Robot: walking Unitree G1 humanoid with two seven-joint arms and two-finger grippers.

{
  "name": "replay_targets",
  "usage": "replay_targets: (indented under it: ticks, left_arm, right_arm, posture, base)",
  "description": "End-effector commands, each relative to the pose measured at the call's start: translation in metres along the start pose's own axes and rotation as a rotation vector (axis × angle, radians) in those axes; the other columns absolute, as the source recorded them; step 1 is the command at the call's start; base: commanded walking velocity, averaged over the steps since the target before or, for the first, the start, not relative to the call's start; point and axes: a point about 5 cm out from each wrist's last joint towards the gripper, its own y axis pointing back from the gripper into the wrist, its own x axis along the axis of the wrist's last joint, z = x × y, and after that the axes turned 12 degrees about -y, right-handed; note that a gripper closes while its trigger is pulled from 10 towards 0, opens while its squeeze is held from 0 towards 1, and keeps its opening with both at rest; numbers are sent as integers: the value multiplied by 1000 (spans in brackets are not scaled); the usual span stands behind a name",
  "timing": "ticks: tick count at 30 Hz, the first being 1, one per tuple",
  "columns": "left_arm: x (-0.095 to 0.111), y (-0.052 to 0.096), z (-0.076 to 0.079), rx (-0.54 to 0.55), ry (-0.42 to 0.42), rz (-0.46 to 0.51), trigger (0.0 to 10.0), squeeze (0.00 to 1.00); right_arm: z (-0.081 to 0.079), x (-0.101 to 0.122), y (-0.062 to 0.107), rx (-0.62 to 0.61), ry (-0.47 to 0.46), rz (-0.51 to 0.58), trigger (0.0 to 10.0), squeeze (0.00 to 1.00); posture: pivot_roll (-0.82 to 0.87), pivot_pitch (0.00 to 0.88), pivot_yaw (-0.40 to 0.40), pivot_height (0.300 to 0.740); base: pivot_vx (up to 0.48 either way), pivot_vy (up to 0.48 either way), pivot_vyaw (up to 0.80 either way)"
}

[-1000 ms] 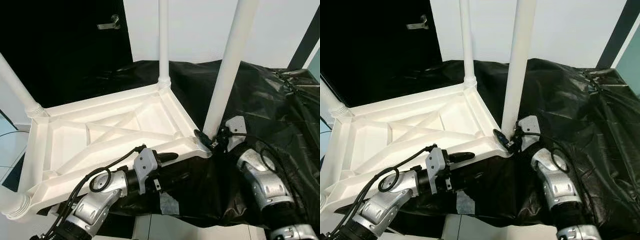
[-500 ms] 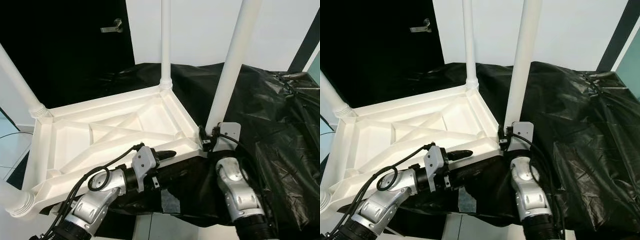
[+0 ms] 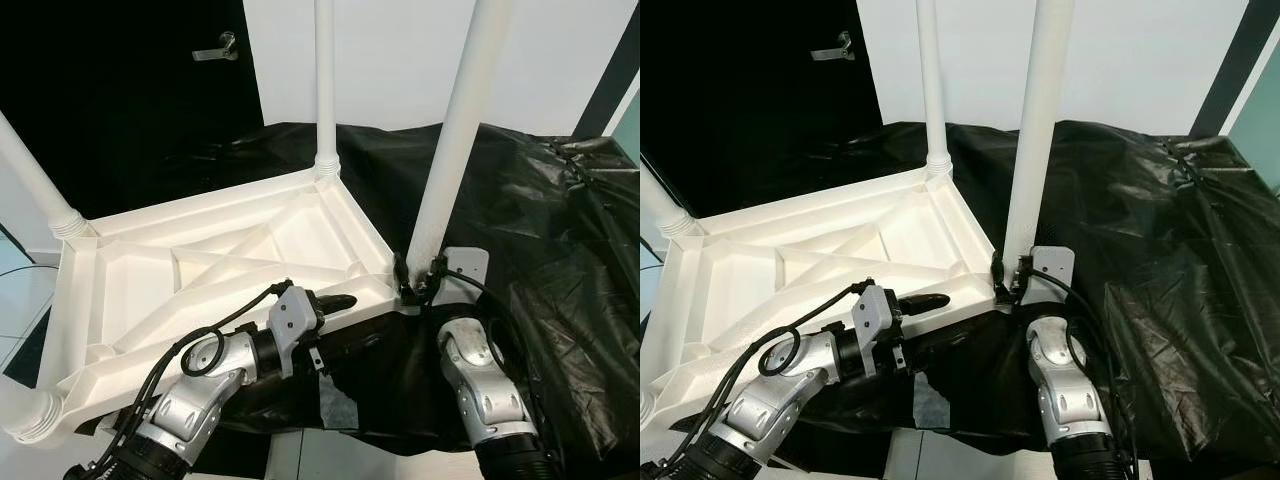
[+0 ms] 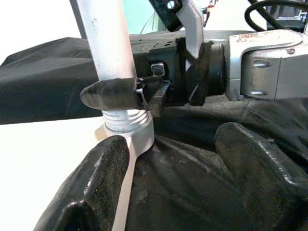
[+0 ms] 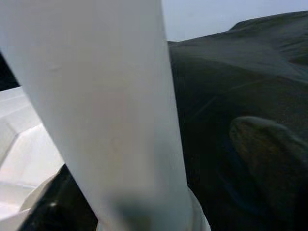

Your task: Building children table

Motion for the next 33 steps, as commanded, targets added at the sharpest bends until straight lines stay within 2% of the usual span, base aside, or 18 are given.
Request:
replay_targets:
  ticks: [1,2,6,9,11,12,13,14,20,21,22,23,25,33]
  left_arm:
    - [-3,3,1,-36,3,-23,10000,0]
    - [-3,3,0,-37,2,-22,10000,0]
    - [-3,4,0,-38,2,-22,10000,0]
    - [-3,5,0,-41,4,-23,10000,0]
    - [-3,5,0,-45,3,-23,10000,0]
    - [-3,5,0,-45,3,-23,10000,0]
    - [-3,5,0,-47,0,-24,10000,0]
    - [-3,6,-2,-41,-5,-29,10000,0]
    - [-4,7,-2,-53,-8,-36,10000,0]
    - [-4,7,-2,-54,-11,-37,10000,0]
    - [-4,7,-2,-54,-11,-37,10000,0]
    - [-4,7,-3,-52,-13,-37,10000,0]
    - [-3,7,-4,-45,-14,-35,10000,0]
    - [-3,6,-3,-36,-16,-37,10000,0]
  right_arm:
    - [10,8,3,88,9,18,10000,75]
    - [13,9,4,158,10,0,10000,0]
    - [16,12,4,250,34,-14,10000,0]
    - [18,14,0,319,50,-34,10000,0]
    - [17,14,-6,414,64,-72,10000,0]
    - [17,14,-6,414,64,-72,10000,0]
    - [15,14,-9,465,76,-95,10000,0]
    - [10,11,-13,576,88,-146,10000,0]
    - [9,8,-17,681,123,-198,10000,0]
    - [11,8,-19,696,134,-210,4706,0]
    - [11,8,-19,696,134,-210,4706,0]
    - [13,9,-20,702,144,-216,275,0]
    - [17,9,-21,704,149,-223,0,0]
    - [29,5,-17,633,136,-228,0,0]
  posture:
    - [22,0,40,740]
    - [22,0,38,740]
    - [23,0,38,740]
    - [23,0,41,740]
    - [30,0,37,740]
    - [30,0,37,740]
    - [31,0,36,740]
    - [29,0,41,740]
    - [35,0,39,740]
    - [39,0,34,740]
    - [39,0,34,740]
    - [41,0,30,740]
    - [41,0,30,740]
    - [42,0,24,740]
  base:
    - [0,0,0]
    - [0,0,0]
    - [0,0,0]
    - [0,0,0]
    - [0,0,0]
    - [0,0,0]
    - [0,0,0]
    - [0,0,0]
    - [0,0,0]
    - [0,0,0]
    - [0,0,0]
    - [0,0,0]
    - [0,0,0]
    - [0,0,0]
